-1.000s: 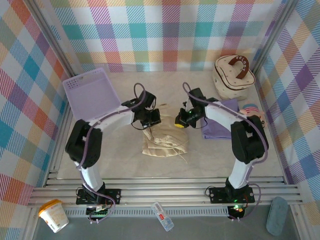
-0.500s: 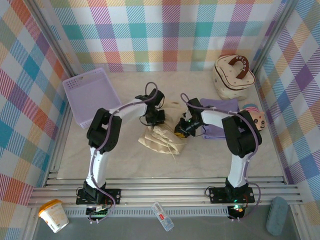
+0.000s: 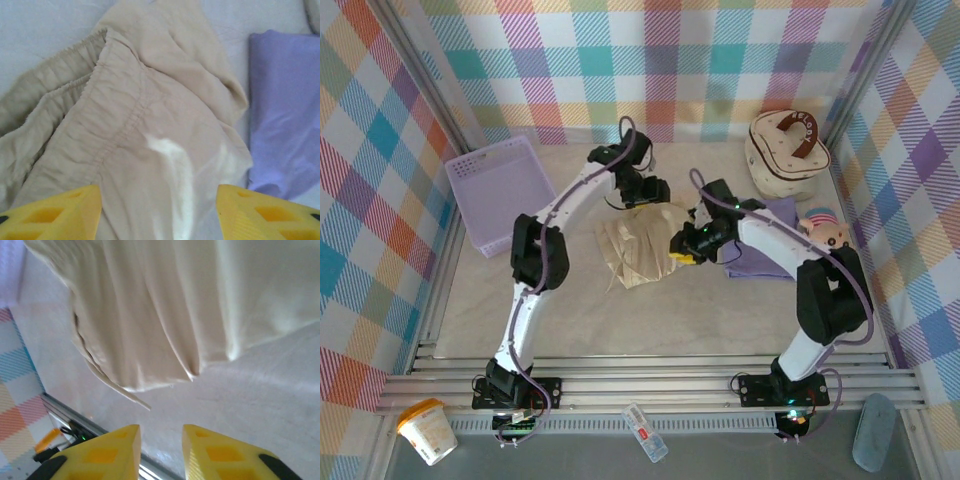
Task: Fold and stack the mixed laundry pile
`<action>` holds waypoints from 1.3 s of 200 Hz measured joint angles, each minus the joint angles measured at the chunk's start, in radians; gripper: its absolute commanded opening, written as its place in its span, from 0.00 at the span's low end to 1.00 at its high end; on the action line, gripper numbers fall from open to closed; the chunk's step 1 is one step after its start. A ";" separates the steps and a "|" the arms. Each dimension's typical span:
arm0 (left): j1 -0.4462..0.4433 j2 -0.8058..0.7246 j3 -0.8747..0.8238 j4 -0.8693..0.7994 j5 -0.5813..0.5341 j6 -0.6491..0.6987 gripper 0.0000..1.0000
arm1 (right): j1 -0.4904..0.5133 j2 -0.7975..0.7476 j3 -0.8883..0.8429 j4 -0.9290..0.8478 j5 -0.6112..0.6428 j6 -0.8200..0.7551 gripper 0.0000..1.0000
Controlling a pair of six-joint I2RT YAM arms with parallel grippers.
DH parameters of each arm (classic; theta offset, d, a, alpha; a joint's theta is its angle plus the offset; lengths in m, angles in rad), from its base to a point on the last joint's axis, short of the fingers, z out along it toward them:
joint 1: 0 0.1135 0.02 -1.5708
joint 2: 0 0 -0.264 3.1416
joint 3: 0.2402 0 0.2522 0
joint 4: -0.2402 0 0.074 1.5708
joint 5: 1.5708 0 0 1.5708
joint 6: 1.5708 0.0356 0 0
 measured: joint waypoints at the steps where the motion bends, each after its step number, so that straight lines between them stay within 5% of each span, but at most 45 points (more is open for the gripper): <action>1: 0.001 -0.009 -0.010 0.000 0.002 0.002 0.50 | -0.002 0.000 0.001 0.000 0.000 0.000 0.24; 31: -0.027 -0.233 -0.349 0.103 0.067 -0.065 0.26 | -0.063 0.061 0.041 0.002 0.008 -0.026 0.20; 69: -0.122 -0.352 -0.723 0.278 0.109 -0.169 0.23 | -0.069 0.245 0.128 0.018 0.019 -0.060 0.16; 109: -0.106 -0.351 -0.907 0.282 -0.021 -0.174 0.23 | -0.155 0.311 0.105 0.044 0.026 -0.058 0.20; 129: -0.080 -0.351 -0.905 0.263 -0.057 -0.163 0.33 | -0.192 0.312 0.096 0.049 0.015 -0.060 0.27; 154: -0.058 -0.351 -0.827 0.196 -0.082 -0.145 0.61 | -0.186 0.289 0.083 0.056 -0.020 -0.063 0.47; 170: -0.048 -0.358 -0.745 0.163 -0.079 -0.150 0.71 | -0.184 0.238 0.084 0.047 -0.027 -0.084 0.70; 185: -0.042 -0.392 -0.699 0.156 -0.078 -0.154 0.96 | -0.179 0.179 0.100 0.032 -0.020 -0.108 1.00; 260: 0.127 -0.548 -0.949 0.291 -0.055 -0.179 1.00 | -0.175 0.304 0.305 -0.003 0.163 -0.272 0.99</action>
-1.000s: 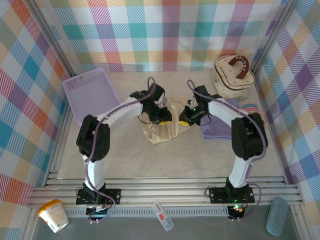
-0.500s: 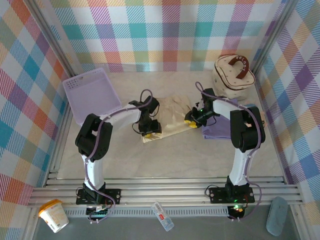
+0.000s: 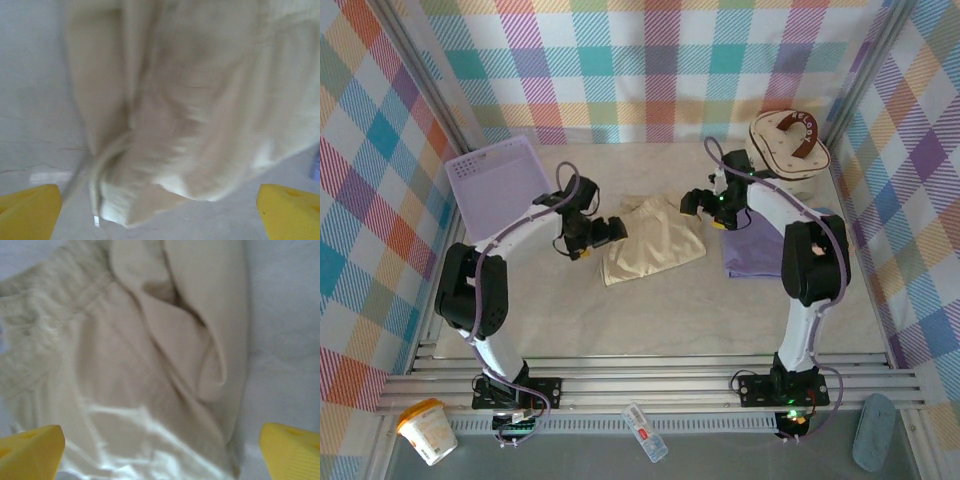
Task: Fold and stack the mixed laundry pile
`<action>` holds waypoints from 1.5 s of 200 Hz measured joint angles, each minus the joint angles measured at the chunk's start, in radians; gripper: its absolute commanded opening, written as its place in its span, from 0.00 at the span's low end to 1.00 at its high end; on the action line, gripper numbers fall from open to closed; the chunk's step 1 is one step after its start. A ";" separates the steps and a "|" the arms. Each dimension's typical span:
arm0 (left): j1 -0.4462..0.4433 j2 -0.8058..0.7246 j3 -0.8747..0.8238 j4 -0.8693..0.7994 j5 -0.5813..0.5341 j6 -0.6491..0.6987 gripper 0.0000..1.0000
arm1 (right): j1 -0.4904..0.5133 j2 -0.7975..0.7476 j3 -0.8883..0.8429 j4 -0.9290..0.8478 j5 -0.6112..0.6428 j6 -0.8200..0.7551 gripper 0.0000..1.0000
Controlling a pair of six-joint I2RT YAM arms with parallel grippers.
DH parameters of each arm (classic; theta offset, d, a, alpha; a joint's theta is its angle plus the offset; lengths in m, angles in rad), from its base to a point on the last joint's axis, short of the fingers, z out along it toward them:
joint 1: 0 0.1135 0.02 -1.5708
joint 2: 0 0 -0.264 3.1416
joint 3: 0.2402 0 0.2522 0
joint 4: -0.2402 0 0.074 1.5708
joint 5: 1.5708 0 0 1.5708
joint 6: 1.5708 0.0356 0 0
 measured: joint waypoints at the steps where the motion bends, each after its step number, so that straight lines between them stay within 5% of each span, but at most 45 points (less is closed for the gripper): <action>1: 0.002 0.002 -0.005 0.005 0.001 0.002 1.00 | 0.000 0.003 0.001 0.000 0.001 -0.001 0.99; 48: 0.005 0.082 -0.053 0.183 0.039 0.010 0.98 | 0.045 0.123 0.036 -0.014 0.055 -0.059 0.99; 78: 0.001 0.156 -0.049 0.225 0.039 0.031 0.88 | 0.074 0.150 0.085 -0.029 0.072 -0.061 0.94; 139: -0.026 0.166 -0.033 0.219 0.029 0.035 0.48 | 0.142 0.177 0.092 -0.012 0.047 -0.026 0.41; 171: -0.063 0.190 0.036 0.188 0.008 0.026 0.00 | 0.144 0.177 0.091 -0.016 0.047 -0.016 0.06; 176: -0.068 0.196 0.049 0.186 0.007 0.026 0.00 | 0.144 0.177 0.091 -0.019 0.049 -0.017 0.00; 242: -0.135 0.221 0.277 0.094 0.006 -0.017 0.00 | 0.074 0.072 0.100 -0.135 0.078 -0.027 0.00; 300: -0.285 0.268 0.617 0.071 0.010 -0.056 0.00 | -0.117 -0.193 0.152 -0.249 0.101 -0.102 0.00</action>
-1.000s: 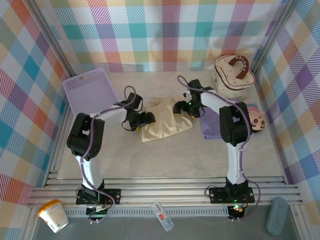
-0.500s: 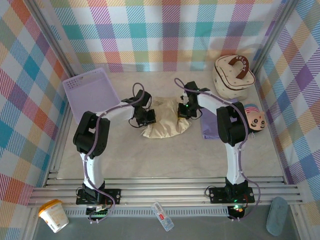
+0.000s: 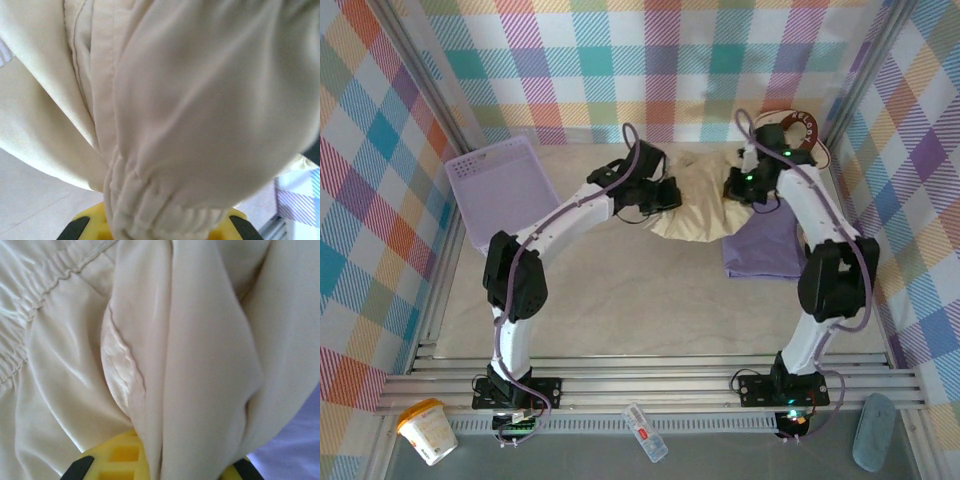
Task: Fold and stack the mixed laundry pile
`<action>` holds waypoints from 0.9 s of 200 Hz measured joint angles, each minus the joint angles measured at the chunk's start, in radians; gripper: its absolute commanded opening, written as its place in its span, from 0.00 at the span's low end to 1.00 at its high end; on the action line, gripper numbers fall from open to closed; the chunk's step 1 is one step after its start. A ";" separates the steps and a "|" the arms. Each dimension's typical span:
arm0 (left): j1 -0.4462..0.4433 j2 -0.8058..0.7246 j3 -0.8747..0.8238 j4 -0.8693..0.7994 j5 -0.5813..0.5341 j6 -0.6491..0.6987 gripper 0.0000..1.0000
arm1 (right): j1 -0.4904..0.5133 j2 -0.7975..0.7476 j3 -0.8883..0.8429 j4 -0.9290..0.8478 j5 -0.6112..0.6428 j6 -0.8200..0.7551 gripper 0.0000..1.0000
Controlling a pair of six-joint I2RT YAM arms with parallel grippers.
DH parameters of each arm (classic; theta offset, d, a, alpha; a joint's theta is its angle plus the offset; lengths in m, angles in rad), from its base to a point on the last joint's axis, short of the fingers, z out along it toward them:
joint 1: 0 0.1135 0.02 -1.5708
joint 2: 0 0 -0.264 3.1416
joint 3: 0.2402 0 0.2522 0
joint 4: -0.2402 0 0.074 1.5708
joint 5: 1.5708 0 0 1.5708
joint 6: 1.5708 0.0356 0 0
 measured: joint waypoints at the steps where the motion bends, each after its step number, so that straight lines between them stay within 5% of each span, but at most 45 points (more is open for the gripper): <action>1: -0.003 0.003 0.007 0.000 0.001 -0.002 0.00 | -0.003 -0.002 0.000 -0.002 0.000 -0.001 0.00; 102: -0.147 0.692 0.733 -0.090 0.085 -0.093 0.00 | -0.290 -0.046 -0.147 -0.042 0.179 -0.124 0.00; 111: -0.150 0.710 0.739 -0.098 0.095 -0.102 0.00 | -0.303 -0.036 -0.160 -0.042 0.186 -0.124 0.08; 118: -0.153 0.716 0.741 -0.106 0.099 -0.107 0.12 | -0.314 -0.025 -0.169 -0.038 0.195 -0.122 0.20; 132: -0.154 0.718 0.741 -0.123 0.106 -0.111 0.58 | -0.331 0.001 -0.180 -0.033 0.221 -0.116 0.55; 138: -0.154 0.718 0.745 -0.135 0.107 -0.110 0.89 | -0.335 0.009 -0.183 -0.029 0.234 -0.111 0.78; 142: -0.154 0.718 0.750 -0.142 0.106 -0.110 0.99 | -0.336 0.013 -0.186 -0.026 0.240 -0.108 0.99; 180: -0.149 0.653 0.700 -0.241 0.060 -0.057 1.00 | -0.344 -0.006 -0.188 -0.011 0.272 -0.100 0.99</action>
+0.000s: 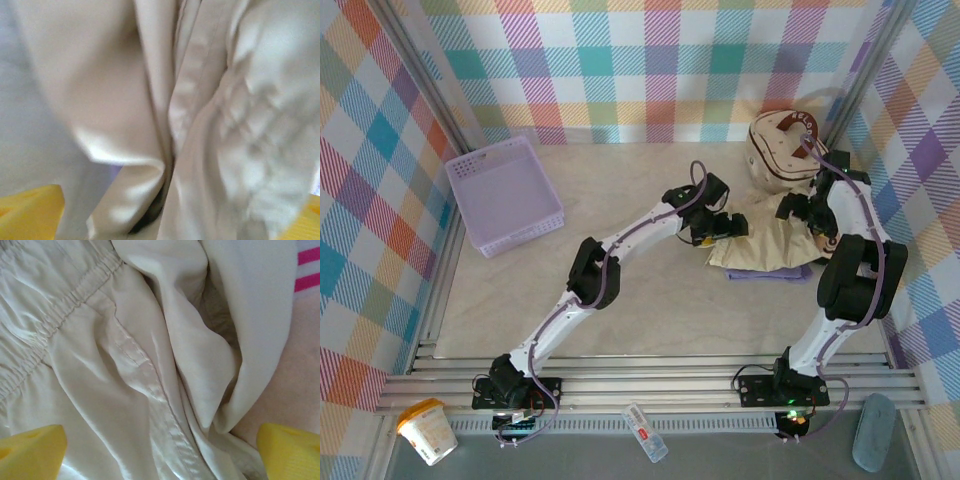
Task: Fold and stack the mixed laundry pile
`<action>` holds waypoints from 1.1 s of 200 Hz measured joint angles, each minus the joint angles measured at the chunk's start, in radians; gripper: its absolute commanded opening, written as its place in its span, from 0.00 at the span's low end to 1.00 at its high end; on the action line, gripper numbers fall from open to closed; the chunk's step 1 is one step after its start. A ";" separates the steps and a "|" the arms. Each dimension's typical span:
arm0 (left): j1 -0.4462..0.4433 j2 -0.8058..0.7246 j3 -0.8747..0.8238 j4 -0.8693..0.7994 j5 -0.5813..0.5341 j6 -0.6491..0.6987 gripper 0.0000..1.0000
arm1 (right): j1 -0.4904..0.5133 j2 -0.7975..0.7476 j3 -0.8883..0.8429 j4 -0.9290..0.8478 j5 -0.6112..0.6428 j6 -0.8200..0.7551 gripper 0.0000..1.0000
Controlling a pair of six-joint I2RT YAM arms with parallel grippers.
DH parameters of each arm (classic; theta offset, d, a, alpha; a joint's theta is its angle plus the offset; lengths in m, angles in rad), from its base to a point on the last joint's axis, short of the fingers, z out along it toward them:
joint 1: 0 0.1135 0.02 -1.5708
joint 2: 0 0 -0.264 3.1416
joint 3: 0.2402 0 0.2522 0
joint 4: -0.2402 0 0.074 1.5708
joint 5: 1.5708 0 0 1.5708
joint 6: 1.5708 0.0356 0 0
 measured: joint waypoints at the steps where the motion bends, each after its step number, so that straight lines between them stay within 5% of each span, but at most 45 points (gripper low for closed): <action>1: 0.002 -0.007 -0.008 -0.002 -0.003 0.005 1.00 | 0.000 -0.002 0.000 0.000 0.000 0.000 0.99; 44: 0.054 -0.413 -0.420 -0.028 -0.154 0.135 1.00 | 0.017 -0.191 -0.111 0.096 -0.062 0.027 0.99; 107: 0.325 -1.056 -1.168 0.127 -0.458 0.283 1.00 | 0.133 -0.431 -0.621 0.575 -0.179 0.023 0.99; 163: 0.520 -1.195 -1.618 0.298 -0.641 0.444 1.00 | 0.269 -0.364 -0.872 1.032 -0.046 -0.068 0.99; 220: 0.628 -1.301 -2.066 0.868 -0.738 0.627 1.00 | 0.290 -0.294 -1.065 1.530 0.040 -0.139 0.99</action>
